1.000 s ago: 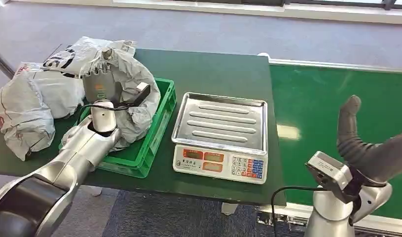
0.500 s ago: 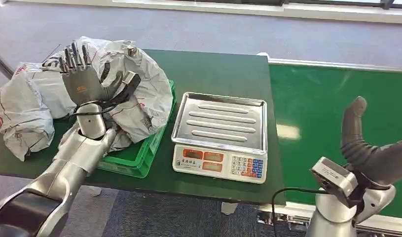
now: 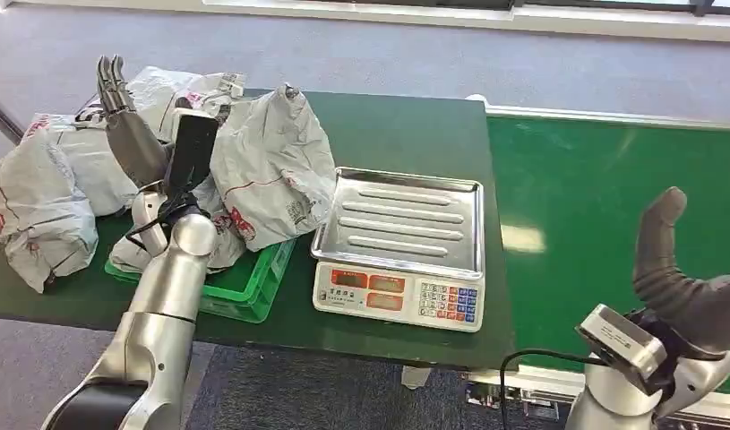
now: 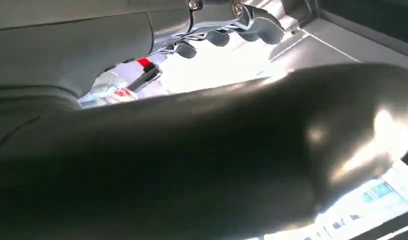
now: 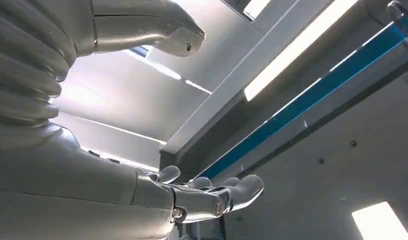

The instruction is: Moved the parcel from conveyor to table for the left to box.

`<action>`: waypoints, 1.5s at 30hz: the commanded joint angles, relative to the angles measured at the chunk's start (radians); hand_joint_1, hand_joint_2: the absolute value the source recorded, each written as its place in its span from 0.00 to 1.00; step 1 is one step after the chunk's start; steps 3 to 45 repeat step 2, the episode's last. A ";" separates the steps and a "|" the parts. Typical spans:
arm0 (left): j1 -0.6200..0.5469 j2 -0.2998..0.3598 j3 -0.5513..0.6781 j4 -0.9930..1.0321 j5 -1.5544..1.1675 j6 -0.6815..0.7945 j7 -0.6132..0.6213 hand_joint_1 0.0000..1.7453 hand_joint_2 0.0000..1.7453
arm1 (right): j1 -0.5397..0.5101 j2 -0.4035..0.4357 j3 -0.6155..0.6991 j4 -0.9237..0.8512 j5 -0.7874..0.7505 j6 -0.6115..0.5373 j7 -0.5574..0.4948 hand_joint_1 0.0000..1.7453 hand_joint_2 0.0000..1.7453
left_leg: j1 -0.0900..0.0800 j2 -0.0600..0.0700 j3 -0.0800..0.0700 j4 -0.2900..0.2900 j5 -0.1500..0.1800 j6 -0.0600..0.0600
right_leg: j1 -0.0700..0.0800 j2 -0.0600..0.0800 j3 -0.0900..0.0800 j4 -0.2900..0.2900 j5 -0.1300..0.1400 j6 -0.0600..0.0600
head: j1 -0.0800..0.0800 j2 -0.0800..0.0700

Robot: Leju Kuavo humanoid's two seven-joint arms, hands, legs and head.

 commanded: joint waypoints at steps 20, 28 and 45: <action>-0.013 -0.054 0.083 0.010 0.002 -0.007 0.000 0.00 0.00 | 0.058 0.031 -0.027 -0.007 -0.002 0.001 -0.002 0.00 1.00 | 0.001 -0.002 0.003 -0.003 0.000 0.001 | 0.001 -0.004 0.004 -0.003 -0.001 0.000 | 0.000 0.000; -0.013 -0.054 0.083 0.010 0.002 -0.007 0.000 0.00 0.00 | 0.058 0.031 -0.027 -0.007 -0.002 0.001 -0.002 0.00 1.00 | 0.001 -0.002 0.003 -0.003 0.000 0.001 | 0.001 -0.004 0.004 -0.003 -0.001 0.000 | 0.000 0.000; -0.013 -0.054 0.083 0.010 0.002 -0.007 0.000 0.00 0.00 | 0.058 0.031 -0.027 -0.007 -0.002 0.001 -0.002 0.00 1.00 | 0.001 -0.002 0.003 -0.003 0.000 0.001 | 0.001 -0.004 0.004 -0.003 -0.001 0.000 | 0.000 0.000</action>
